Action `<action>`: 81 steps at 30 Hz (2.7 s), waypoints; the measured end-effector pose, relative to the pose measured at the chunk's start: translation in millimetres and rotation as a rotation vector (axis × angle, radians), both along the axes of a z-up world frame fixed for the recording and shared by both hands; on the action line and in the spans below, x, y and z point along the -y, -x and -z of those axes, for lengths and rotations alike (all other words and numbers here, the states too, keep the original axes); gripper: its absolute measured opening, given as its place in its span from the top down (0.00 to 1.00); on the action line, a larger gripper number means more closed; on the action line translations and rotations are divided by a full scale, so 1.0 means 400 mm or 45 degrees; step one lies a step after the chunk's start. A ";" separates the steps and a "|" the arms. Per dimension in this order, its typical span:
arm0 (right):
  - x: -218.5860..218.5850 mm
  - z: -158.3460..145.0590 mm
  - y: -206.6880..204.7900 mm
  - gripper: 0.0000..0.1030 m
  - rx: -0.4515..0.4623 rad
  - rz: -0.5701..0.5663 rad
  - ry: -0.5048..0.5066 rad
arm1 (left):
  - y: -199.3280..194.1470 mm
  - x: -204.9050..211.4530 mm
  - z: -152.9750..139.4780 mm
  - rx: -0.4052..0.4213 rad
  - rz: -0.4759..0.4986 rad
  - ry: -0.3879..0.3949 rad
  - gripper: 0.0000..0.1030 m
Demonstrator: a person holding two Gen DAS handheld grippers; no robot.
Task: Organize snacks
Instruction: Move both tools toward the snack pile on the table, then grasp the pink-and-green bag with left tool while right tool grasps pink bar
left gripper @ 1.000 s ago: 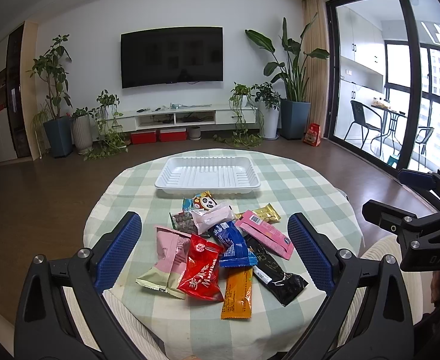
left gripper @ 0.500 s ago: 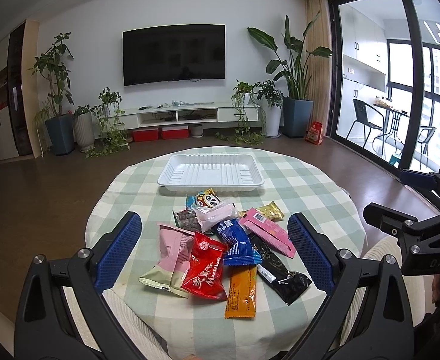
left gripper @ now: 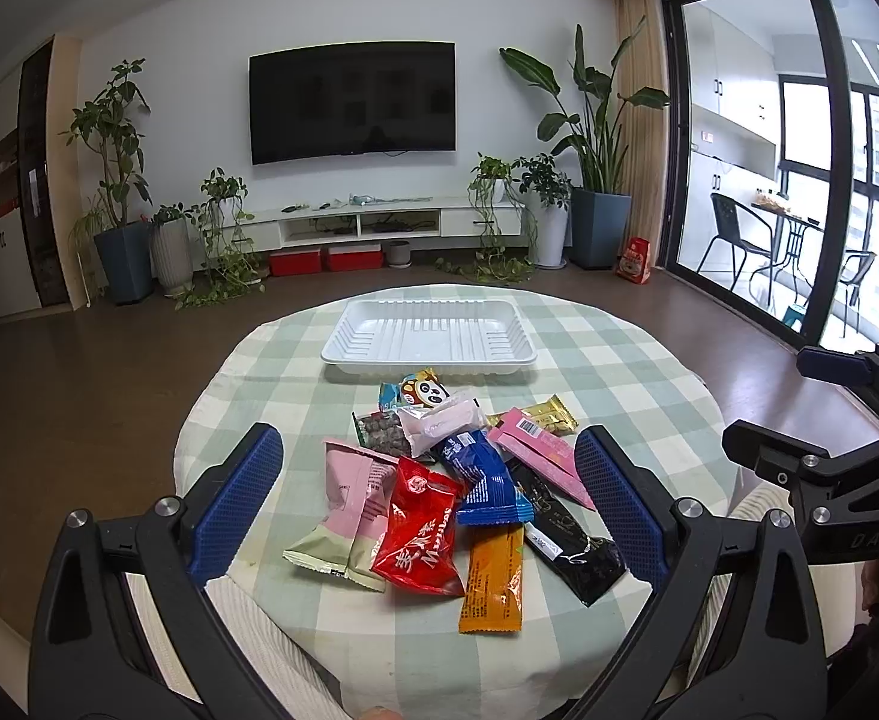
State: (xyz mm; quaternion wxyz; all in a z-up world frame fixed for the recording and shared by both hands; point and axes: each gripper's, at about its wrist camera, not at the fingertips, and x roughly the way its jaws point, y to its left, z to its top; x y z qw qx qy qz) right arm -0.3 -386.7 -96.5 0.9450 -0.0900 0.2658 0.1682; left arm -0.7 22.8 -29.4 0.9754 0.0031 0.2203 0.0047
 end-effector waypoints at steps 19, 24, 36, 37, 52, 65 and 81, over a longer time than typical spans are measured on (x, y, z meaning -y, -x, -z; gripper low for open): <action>-0.017 0.023 -0.001 0.00 -0.014 -0.017 0.012 | -0.009 -0.004 0.021 -0.016 -0.002 -0.003 0.04; -0.023 0.039 -0.017 0.00 -0.043 -0.027 0.015 | -0.016 -0.017 0.051 -0.055 -0.015 -0.005 0.04; -0.049 0.139 -0.100 0.00 -0.186 -0.055 0.069 | -0.099 -0.070 0.135 -0.217 -0.072 0.011 0.04; -0.053 0.149 -0.110 0.00 -0.196 -0.061 0.077 | -0.107 -0.078 0.144 -0.230 -0.077 0.014 0.04; -0.117 0.259 -0.287 0.02 -0.340 -0.169 0.166 | -0.257 -0.175 0.266 -0.400 -0.133 0.050 0.04; -0.138 0.331 -0.408 0.21 -0.486 -0.235 0.122 | -0.384 -0.219 0.329 -0.497 -0.155 0.012 0.04; -0.134 0.351 -0.445 0.41 -0.515 -0.301 0.029 | -0.483 -0.276 0.417 -0.637 -0.122 0.158 0.00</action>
